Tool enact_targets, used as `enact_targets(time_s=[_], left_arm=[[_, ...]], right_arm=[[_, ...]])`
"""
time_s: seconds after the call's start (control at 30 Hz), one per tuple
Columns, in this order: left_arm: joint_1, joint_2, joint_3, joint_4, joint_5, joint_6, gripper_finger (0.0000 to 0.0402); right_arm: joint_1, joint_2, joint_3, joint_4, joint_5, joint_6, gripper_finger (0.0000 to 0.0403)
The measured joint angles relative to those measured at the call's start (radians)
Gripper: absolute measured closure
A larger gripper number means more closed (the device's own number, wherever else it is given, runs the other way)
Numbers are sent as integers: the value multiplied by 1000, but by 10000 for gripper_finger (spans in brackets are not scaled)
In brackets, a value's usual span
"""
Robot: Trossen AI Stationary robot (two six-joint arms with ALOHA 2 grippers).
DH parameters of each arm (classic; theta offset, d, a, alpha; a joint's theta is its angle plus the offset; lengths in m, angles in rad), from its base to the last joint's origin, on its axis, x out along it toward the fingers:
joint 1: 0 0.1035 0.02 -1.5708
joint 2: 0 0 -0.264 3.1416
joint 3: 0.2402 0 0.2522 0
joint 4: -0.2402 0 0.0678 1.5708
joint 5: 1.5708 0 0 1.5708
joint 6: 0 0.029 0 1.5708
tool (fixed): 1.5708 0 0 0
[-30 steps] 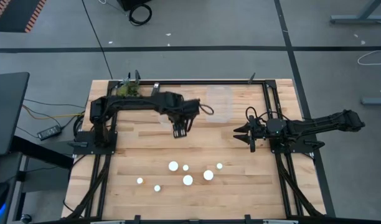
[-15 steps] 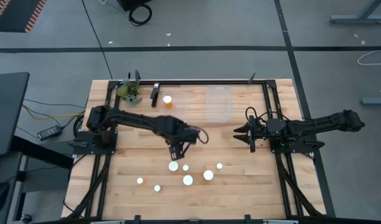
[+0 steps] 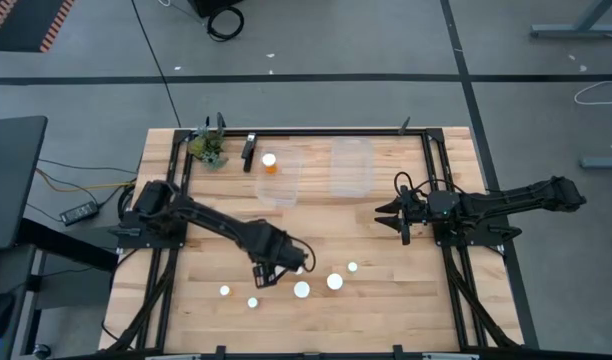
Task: Pick and place medicine bottles into bin by pill shape (circle, oval)
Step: Put the big orange pill bottle in the left transparent bin
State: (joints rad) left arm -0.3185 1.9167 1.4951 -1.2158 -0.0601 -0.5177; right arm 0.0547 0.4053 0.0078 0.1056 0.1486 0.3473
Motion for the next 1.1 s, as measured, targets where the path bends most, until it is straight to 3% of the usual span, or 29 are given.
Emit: enact_targets(time_s=[0.33, 0.87, 1.1], left_arm=[[-30, 8, -1, 111, 39, -50, 87], [-32, 61, -1, 223, 57, -49, 50], [-20, 62, -1, 244, 55, -47, 58]], right_arm=[[0, 0, 0, 0, 0, 0, 242], [0, 0, 0, -5, 0, 0, 242], [0, 1, 0, -6, 0, 0, 242]])
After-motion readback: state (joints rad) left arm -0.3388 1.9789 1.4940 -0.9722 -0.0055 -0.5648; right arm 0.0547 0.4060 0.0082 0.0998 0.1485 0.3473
